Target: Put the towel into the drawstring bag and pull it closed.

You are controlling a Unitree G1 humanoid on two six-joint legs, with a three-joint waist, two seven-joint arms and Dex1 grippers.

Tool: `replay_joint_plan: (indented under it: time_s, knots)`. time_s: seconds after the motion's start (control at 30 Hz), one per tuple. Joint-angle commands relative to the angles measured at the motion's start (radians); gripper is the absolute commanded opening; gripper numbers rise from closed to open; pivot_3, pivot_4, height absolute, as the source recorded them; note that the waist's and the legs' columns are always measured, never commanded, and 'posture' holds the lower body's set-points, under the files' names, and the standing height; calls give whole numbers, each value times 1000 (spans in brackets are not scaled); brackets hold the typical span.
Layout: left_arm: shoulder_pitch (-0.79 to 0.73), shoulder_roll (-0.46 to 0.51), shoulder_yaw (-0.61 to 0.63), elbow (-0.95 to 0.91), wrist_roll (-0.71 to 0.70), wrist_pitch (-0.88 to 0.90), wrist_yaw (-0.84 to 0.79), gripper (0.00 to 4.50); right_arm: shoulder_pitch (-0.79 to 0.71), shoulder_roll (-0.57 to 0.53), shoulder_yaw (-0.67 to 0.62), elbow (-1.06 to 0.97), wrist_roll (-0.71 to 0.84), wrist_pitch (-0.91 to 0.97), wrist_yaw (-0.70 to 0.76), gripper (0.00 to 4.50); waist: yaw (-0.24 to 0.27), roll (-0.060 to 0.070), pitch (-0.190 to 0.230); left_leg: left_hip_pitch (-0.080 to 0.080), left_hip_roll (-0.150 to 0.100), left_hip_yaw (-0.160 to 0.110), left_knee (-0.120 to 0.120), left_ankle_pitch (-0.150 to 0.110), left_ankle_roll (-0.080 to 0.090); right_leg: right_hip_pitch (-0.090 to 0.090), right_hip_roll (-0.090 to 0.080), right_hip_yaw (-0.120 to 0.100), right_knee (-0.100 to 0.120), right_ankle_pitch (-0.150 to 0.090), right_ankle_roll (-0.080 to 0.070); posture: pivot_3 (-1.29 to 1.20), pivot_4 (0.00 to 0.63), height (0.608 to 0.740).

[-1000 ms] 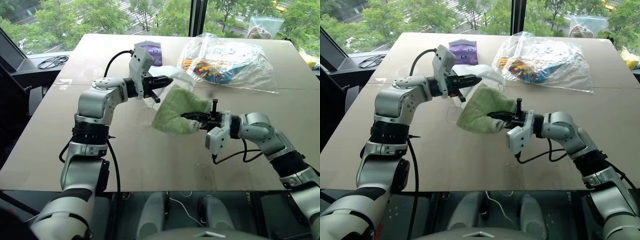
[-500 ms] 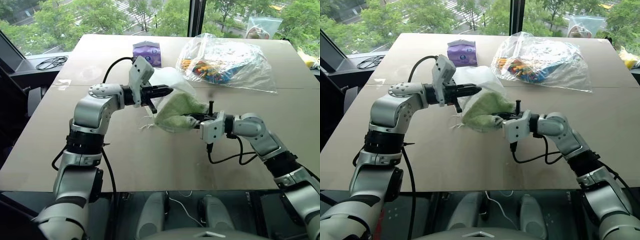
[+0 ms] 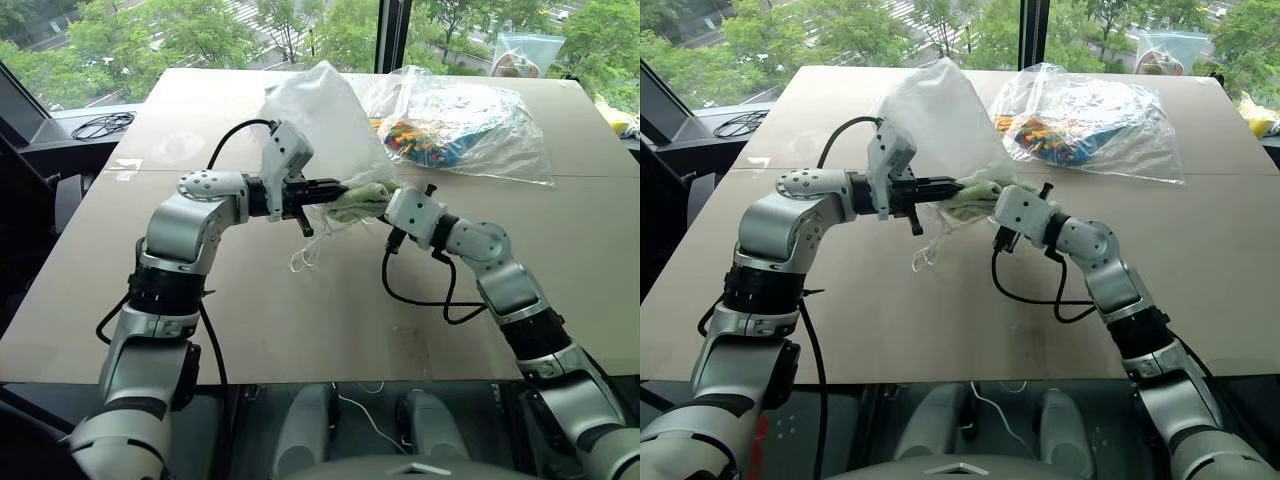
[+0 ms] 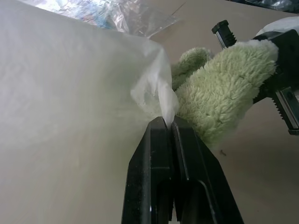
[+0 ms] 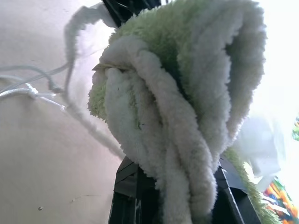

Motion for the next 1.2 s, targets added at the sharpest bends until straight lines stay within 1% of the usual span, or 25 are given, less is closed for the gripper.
replay_joint_plan:
  time_s: [0.03,0.2,0.33,0.43,0.5,0.57,0.63,0.73,0.83,0.93,1.07,1.2]
  knots:
    - [-25,9,2,-24,-11,-6,-15,0,-5,24,-68,-72,39,76,-53,16,0,0,0,0,0,0,0,0,0,0,0,0,0,0,0,0,150,739]
    - [-39,7,9,-8,-17,2,-18,0,-3,29,-83,-88,34,130,-90,16,0,0,0,0,0,0,0,0,1,0,0,0,0,0,0,0,150,739]
    - [-66,-16,21,3,-42,22,-15,0,0,-27,51,-103,-68,-7,-36,16,-1,0,0,0,0,0,0,-1,2,-1,0,0,1,0,0,0,150,739]
    - [-83,-26,29,10,-56,38,-15,0,-18,-54,114,-94,-111,-83,0,16,-2,0,0,0,0,0,0,0,3,-1,1,1,1,0,0,0,150,739]
    - [-96,-33,32,21,-62,45,-10,0,-26,-75,164,-84,-111,-197,59,16,-3,0,0,0,0,1,0,0,3,-1,1,1,1,0,0,0,150,739]
    - [-100,-35,29,30,-62,42,-10,0,-22,-60,172,-73,-81,-255,74,16,-3,0,0,0,-1,1,0,0,3,-1,1,1,1,0,0,0,150,739]
    - [-95,-36,24,33,-59,36,-8,0,-43,-41,168,-33,-95,-313,46,16,-3,0,0,0,0,0,0,0,3,-1,1,1,1,0,0,0,150,739]
    - [-78,-38,31,7,-74,56,0,0,-76,17,129,46,-114,-299,-33,16,-3,0,0,0,0,0,0,0,2,-1,2,1,1,0,0,0,150,739]
    - [-56,-46,50,-41,-106,98,19,0,-96,109,59,115,-86,-181,-138,16,-3,0,0,0,1,0,0,2,0,-1,2,1,3,0,0,0,150,739]
    - [-39,-68,64,-74,-127,136,58,0,-110,228,-22,141,3,-37,-208,16,-2,0,0,0,1,0,0,2,-1,-2,1,1,5,0,0,0,150,739]
    - [-15,-129,92,-138,-183,200,126,0,-136,373,-105,149,135,60,-253,16,-3,0,0,0,1,-1,0,3,-2,-3,1,1,9,0,0,0,150,739]
    - [-1,-155,97,-170,-202,225,167,0,-154,467,-177,128,265,142,-259,16,-5,0,0,0,1,-1,0,2,-3,-4,2,2,11,0,0,0,150,739]
